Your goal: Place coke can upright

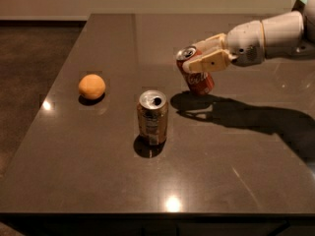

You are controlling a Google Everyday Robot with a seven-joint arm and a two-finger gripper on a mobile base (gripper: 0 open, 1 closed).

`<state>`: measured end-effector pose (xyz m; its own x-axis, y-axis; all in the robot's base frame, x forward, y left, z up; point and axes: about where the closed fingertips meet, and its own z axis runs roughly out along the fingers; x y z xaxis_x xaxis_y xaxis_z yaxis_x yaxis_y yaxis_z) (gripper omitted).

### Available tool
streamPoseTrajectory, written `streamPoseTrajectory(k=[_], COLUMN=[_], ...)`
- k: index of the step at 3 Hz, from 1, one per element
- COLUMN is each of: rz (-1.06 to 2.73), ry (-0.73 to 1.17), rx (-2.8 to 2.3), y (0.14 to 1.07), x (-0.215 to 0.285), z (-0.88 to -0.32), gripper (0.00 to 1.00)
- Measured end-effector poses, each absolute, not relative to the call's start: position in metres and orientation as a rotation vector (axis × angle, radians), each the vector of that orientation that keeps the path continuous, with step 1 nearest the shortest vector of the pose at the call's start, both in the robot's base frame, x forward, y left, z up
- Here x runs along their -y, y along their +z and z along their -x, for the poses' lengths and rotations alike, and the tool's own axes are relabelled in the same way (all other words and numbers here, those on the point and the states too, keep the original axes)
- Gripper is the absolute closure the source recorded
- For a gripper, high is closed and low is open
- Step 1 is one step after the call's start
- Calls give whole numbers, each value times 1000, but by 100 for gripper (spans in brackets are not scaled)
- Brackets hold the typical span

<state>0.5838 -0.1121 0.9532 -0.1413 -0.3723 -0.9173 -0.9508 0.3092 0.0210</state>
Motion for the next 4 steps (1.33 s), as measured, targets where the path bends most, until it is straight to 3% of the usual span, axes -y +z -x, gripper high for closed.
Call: streamPoseTrajectory(k=[3,4], rz=[816,763], ry=[900,932], rx=[-1527,-1498], y=[947,940], x=[121,119], z=[-581,-579], gripper=[100,82])
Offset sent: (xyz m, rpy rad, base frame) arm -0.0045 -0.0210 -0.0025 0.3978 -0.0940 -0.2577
